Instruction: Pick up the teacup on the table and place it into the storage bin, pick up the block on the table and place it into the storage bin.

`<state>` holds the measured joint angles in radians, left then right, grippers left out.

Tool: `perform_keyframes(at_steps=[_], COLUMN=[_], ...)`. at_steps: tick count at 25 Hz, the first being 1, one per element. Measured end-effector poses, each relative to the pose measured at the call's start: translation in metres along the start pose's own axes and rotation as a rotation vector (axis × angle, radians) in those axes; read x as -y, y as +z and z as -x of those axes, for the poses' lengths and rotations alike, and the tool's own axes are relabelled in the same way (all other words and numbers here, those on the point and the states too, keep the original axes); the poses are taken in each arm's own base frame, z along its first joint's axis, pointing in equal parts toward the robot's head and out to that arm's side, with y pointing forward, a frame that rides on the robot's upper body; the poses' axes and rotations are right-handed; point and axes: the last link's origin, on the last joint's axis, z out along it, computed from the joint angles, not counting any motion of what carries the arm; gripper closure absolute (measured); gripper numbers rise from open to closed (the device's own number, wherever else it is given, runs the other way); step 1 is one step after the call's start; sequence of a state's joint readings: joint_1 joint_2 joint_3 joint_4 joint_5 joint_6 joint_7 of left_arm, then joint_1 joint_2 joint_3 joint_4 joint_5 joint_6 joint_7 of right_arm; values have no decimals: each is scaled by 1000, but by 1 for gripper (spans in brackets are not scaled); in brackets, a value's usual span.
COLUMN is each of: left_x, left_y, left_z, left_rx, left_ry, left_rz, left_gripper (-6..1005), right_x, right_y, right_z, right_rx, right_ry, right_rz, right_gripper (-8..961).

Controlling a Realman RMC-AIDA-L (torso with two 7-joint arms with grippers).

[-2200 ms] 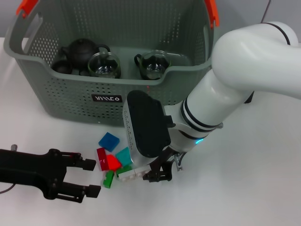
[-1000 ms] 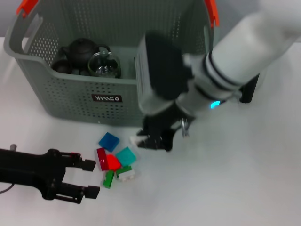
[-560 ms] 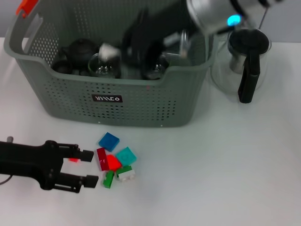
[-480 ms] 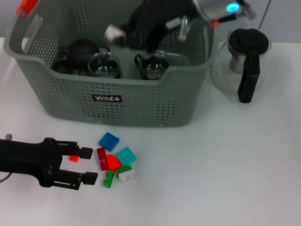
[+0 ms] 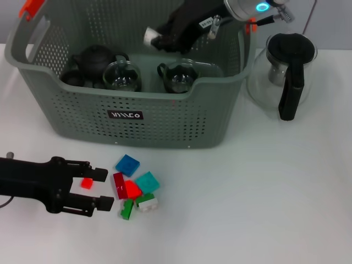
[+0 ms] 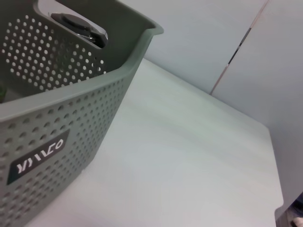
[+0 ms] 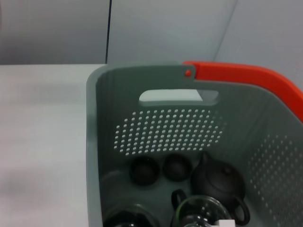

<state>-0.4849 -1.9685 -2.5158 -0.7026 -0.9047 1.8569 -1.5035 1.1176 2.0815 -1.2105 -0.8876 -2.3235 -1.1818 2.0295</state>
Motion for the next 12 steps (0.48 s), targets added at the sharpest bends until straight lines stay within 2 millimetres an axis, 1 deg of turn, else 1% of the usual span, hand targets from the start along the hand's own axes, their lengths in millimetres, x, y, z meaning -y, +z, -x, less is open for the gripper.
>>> perform_keyframes(at_steps=[6,11,12], left_x=[1,3,3], left_y=[-1,-6,-7], left_z=[-1,-1,-2], left_rx=[2,5,7], left_ry=[-5,-16,-17], left_rz=[-6,-18,-23], left_gripper=[202,201,201], right_x=[2,4,3], right_y=[0,-7,-9], right_z=[3,11,14], right_rx=[10,58,80], right_ry=[-1,-4,-3], right_rz=[-17,-48,-53], right_gripper=[618,405,383])
